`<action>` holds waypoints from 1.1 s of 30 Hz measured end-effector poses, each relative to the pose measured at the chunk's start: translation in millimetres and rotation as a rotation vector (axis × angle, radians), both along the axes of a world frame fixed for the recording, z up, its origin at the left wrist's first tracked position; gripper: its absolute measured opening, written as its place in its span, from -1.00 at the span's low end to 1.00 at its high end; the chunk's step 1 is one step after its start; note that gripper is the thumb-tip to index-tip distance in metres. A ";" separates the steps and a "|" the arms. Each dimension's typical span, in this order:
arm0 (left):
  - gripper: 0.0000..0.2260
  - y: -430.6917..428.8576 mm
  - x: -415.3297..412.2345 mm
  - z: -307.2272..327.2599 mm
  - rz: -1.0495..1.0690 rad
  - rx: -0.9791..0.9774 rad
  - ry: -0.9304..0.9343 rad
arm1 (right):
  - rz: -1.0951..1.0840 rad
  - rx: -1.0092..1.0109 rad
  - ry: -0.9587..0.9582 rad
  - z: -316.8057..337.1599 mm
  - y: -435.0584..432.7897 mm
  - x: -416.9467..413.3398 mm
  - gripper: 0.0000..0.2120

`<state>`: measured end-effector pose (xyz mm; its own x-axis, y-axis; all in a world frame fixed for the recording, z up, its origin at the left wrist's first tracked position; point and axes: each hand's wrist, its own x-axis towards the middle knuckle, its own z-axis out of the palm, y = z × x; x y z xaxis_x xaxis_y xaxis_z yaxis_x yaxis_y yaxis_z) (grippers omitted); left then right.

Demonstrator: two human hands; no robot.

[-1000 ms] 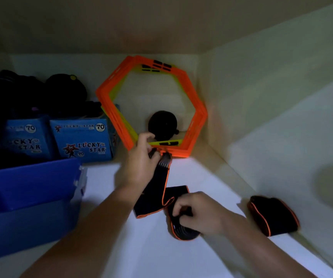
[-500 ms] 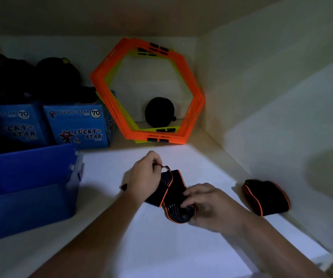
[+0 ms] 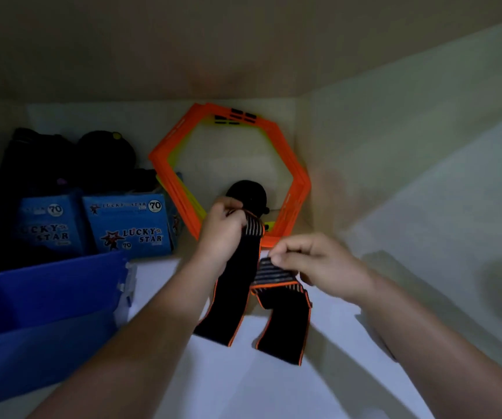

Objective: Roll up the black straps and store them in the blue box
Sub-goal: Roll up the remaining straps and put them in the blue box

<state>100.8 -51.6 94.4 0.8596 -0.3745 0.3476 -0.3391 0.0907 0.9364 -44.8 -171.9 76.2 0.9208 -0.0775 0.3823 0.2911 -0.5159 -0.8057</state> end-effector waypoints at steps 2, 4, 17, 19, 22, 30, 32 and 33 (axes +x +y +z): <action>-0.78 -1.3 -9.0 23.1 -0.076 -0.046 -0.006 | -0.071 0.087 0.002 23.6 2.3 13.0 -0.82; -0.81 -3.2 -18.5 37.0 -0.193 -0.098 0.017 | -0.154 0.162 -0.029 41.8 4.3 23.8 -0.82; -0.56 13.7 -10.5 21.5 -0.571 -0.056 -0.004 | -0.288 0.391 -0.077 53.8 4.0 34.5 -0.81; -0.43 12.9 -9.2 15.4 -0.578 0.004 -0.127 | -0.282 0.406 -0.090 51.0 4.0 35.9 -0.81; -0.54 5.6 -10.4 12.0 -0.435 -0.002 -0.268 | -0.267 0.503 -0.183 46.4 6.6 36.0 -0.83; -0.61 5.6 0.6 16.7 -0.303 0.018 -0.260 | -0.495 -0.511 -0.491 17.4 5.0 24.9 -0.61; -0.58 3.9 -2.1 17.3 -0.360 -0.014 -0.201 | -0.556 -0.526 -0.555 19.7 6.2 27.7 -0.75; -0.53 3.8 -3.0 17.3 -0.402 -0.039 -0.163 | -0.569 -0.485 -0.584 21.8 6.7 28.1 -0.85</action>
